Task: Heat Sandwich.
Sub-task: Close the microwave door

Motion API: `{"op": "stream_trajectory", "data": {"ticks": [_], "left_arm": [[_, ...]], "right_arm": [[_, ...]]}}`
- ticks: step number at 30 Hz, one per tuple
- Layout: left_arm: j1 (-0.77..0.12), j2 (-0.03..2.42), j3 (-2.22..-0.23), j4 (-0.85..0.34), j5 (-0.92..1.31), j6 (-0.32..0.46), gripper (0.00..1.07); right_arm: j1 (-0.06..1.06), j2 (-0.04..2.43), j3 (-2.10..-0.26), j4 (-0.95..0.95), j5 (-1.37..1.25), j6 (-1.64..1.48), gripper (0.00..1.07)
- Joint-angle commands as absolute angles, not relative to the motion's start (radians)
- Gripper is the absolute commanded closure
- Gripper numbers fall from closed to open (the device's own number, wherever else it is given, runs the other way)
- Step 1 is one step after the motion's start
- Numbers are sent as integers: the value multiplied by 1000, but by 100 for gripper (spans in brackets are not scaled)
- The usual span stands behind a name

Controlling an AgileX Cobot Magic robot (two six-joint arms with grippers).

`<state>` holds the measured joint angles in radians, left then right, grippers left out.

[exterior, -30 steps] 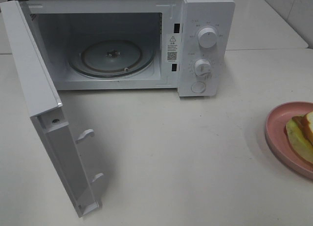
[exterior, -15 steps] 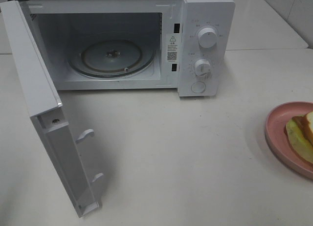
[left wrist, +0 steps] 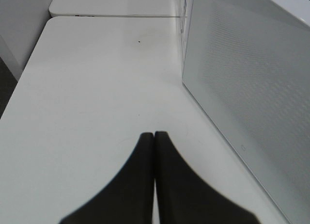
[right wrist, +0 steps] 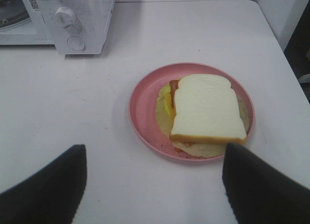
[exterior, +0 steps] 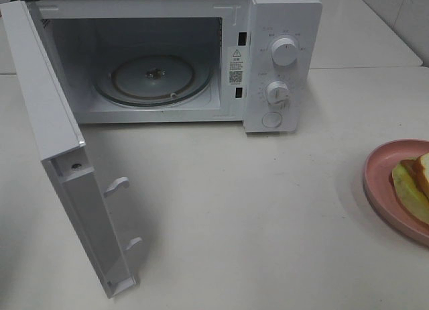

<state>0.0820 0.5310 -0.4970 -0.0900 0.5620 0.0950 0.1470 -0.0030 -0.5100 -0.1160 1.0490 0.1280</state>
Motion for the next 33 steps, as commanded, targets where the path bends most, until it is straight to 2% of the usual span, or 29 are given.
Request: {"op": "stream_trajectory", "data": {"ticks": [1,5,8,9,15,22,23,25,28,30,32,33], "left_arm": [[74,586,-446,-106,381,92,107],[74,661,-353,-109,146,92,107],[74,698,-319,-109,49,92,107],[74,734,-287,-109,-62,92,107],[74,843,-229,-107,-303,92,107],[74,1033,-222,33,-529,89,107],[74,1086,-223,89,-592,68,107],[74,1112,-226,103,-610,50,107],[74,1203,-243,161,-678,-47,107],[74,1221,-248,180,-693,-62,107],[74,1264,-264,235,-723,-83,107],[74,1305,-284,302,-755,-113,107]], "right_arm": [[139,-31,-509,-115,1039,125,32],[139,-31,-509,-115,1039,125,32],[139,-31,-509,-115,1039,125,32],[139,-31,-509,-115,1039,125,32],[139,-31,-509,-115,1039,125,32],[139,-31,-509,-115,1039,125,32],[139,-31,-509,-115,1039,125,32],[139,-31,-509,-115,1039,125,32],[139,-31,-509,-115,1039,125,32],[139,-31,-509,-115,1039,125,32],[139,-31,-509,-115,1039,125,32],[139,-31,-509,-115,1039,125,32]]}}
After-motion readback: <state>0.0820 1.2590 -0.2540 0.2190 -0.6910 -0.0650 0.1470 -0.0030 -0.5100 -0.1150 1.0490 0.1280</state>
